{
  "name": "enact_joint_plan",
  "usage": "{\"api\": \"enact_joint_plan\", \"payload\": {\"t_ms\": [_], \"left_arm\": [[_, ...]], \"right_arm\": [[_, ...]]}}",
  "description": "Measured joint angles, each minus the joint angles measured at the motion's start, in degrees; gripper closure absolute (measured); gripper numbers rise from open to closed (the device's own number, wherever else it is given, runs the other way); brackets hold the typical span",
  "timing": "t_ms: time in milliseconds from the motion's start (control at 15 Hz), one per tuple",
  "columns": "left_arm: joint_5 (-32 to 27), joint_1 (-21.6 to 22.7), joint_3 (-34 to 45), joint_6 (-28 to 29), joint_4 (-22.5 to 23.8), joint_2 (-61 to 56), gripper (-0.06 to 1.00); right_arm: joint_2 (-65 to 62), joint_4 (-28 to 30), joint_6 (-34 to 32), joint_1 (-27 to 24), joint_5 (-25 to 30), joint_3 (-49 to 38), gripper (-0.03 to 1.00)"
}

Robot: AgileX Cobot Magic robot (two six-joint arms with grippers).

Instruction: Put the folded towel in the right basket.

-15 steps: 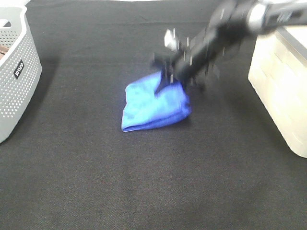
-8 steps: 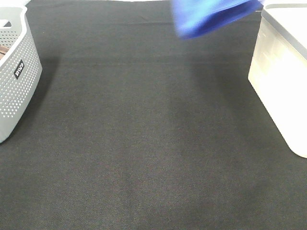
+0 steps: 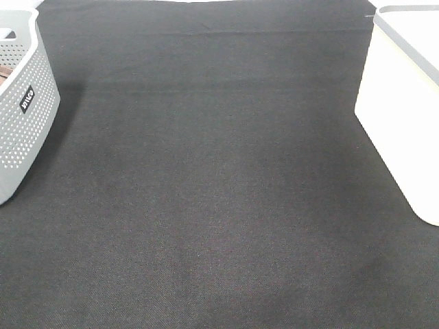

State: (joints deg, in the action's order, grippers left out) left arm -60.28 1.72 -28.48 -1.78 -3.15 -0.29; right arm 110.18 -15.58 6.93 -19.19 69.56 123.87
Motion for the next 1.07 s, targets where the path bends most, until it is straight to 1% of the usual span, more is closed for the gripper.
{"api": "enact_joint_plan", "payload": {"t_ms": [67,133,200,267,400,533,600,733,933,1067], "left_arm": [[0.0,0.0,0.0,0.0,0.0,0.0,-0.04],[0.0,0.0,0.0,0.0,0.0,0.0,-0.04],[0.0,0.0,0.0,0.0,0.0,0.0,-0.04],[0.0,0.0,0.0,0.0,0.0,0.0,-0.04],[0.0,0.0,0.0,0.0,0.0,0.0,-0.04],[0.0,0.0,0.0,0.0,0.0,0.0,-0.04],[0.0,0.0,0.0,0.0,0.0,0.0,-0.04],[0.0,0.0,0.0,0.0,0.1,0.0,-0.04],[0.0,0.0,0.0,0.0,0.1,0.0,-0.04],[0.0,0.0,0.0,0.0,0.1,0.0,-0.04]], "right_arm": [[0.5,1.3,-0.3,0.0,0.1,-0.6,0.69],[0.6,3.0,-1.4,0.2,0.2,-1.9,0.32],[0.6,3.8,-1.4,0.5,0.2,-2.6,0.14],[0.6,3.8,-1.4,0.6,0.2,-2.9,0.05],[0.6,3.3,-1.4,0.6,0.2,-3.1,0.0],[0.6,2.0,-2.3,1.8,0.2,-3.1,-0.01],[0.6,2.3,-3.2,4.5,0.2,-3.1,-0.01],[0.6,6.4,-6.0,12.3,0.2,-3.1,-0.01],[-0.5,9.9,-8.7,18.0,0.2,-3.7,-0.01],[-6.1,11.1,-8.8,20.3,0.0,-8.0,-0.01]]}}
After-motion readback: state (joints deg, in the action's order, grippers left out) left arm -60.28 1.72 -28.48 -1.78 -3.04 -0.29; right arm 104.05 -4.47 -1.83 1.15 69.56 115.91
